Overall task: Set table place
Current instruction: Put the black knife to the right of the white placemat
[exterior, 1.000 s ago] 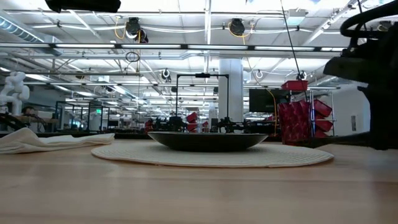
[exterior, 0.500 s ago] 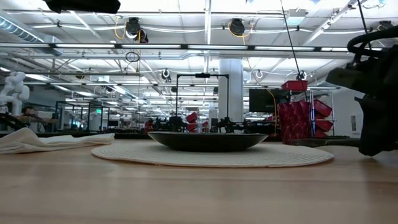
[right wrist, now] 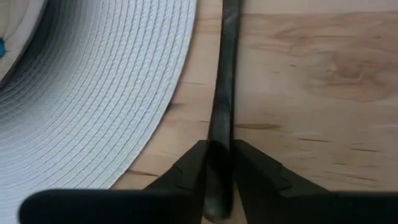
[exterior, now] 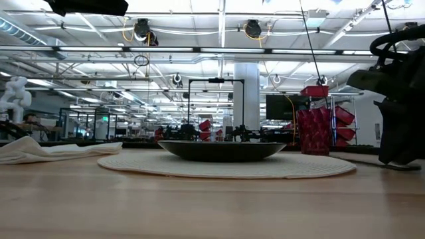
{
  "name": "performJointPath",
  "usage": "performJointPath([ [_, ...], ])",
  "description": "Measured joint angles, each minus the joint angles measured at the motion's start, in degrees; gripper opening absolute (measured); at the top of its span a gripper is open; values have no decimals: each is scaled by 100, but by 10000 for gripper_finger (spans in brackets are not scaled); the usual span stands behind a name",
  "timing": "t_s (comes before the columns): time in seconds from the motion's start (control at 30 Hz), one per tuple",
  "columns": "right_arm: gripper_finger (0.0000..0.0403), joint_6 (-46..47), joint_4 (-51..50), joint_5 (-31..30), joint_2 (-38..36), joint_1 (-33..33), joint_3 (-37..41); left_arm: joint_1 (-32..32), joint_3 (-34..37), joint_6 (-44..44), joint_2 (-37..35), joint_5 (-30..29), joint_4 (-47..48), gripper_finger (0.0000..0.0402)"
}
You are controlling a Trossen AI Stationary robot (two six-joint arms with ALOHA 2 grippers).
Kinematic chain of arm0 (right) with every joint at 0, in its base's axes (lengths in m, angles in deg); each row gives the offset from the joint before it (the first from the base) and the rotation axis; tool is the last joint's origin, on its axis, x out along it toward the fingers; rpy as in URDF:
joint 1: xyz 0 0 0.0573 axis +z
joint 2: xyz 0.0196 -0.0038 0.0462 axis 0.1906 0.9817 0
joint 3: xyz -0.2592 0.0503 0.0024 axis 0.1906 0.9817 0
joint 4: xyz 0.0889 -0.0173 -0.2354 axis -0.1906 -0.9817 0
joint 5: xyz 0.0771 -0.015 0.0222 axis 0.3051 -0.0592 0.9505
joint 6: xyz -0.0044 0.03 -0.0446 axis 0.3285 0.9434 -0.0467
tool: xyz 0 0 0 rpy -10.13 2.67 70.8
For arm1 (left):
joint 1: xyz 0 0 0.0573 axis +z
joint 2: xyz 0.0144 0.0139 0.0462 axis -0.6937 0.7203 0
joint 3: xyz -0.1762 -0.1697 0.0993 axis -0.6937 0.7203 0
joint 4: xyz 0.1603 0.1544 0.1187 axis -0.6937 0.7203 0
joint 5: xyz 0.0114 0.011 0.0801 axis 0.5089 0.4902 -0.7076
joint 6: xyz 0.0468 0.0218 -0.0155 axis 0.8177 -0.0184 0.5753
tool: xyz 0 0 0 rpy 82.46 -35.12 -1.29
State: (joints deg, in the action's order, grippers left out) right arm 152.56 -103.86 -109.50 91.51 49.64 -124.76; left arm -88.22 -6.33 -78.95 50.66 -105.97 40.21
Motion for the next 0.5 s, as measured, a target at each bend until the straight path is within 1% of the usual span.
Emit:
performJointPath([
  [0.1, 83, -95, -119, -5, 0, 1, -2, 2, 0, 0, 0, -1, 1, 95],
  [0.3, 112, -112, -870, -5, -155, -2, -2, 4, 0, 17, 0, 0, 3, 95],
  [0.4, 118, -245, -1000, -10, -375, -45, -2, 9, 0, 42, 0, -1, 4, 95],
  [0.5, 118, -636, -929, -89, -531, -128, -2, 19, 0, 42, 0, -1, 3, 95],
])
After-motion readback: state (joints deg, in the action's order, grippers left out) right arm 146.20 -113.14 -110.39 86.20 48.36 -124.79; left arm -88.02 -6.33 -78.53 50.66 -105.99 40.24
